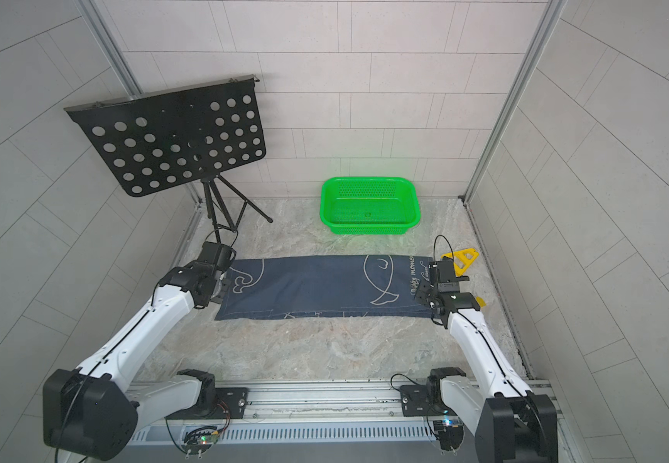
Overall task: Roll up the pillowcase
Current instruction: Fold the pillowcase at the center of the board.
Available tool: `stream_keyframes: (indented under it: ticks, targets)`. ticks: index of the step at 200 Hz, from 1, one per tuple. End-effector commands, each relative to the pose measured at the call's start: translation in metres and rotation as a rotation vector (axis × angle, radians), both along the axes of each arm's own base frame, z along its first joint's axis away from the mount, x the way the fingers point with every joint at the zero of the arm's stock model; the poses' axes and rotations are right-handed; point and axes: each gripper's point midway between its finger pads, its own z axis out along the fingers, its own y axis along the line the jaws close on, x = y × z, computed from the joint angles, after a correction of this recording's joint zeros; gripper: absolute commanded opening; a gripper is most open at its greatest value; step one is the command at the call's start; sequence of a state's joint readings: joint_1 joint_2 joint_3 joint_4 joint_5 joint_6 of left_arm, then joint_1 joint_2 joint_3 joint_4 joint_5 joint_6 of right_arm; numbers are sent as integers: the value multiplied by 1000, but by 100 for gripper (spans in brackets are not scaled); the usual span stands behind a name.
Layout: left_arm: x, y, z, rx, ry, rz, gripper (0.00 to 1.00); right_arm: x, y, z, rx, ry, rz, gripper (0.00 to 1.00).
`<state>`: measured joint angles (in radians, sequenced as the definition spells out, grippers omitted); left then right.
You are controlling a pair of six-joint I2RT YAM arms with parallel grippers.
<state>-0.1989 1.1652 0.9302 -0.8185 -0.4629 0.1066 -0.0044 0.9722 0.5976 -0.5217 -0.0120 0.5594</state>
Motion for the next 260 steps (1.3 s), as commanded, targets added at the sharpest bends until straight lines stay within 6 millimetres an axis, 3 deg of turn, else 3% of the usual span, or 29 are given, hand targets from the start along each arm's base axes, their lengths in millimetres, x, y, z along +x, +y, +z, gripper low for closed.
stream_keyframes:
  ticks: [1,10,26,48,61,77,101,142,198,260]
  targets:
    - [-1,8,34,-9,-75,115,73,-26,-10,-18,22,63,-161,61]
    - [2,0,38,-95,-95,176,74,-29,-14,-20,14,66,-192,62]
    - [-2,-17,27,-253,-80,291,74,-32,-17,-23,9,78,-219,62]
    - [-11,-36,-5,-448,-82,417,75,-35,-18,-28,7,98,-224,62]
    - [-12,-48,-25,-550,-95,463,73,-27,-12,-25,26,76,-189,58]
    - [-12,-57,-48,-635,-92,495,70,-17,-5,-20,51,56,-146,55]
    - [-15,-68,-80,-732,-21,525,68,-19,-5,-23,64,79,-169,56]
    - [-19,-54,-113,-683,67,568,64,-33,-11,-39,78,117,-262,60]
    - [-22,-39,-132,-596,115,574,62,-8,-24,-42,180,13,-388,59]
    - [-24,-29,-135,-550,129,580,58,17,-24,-55,287,-46,-453,50]
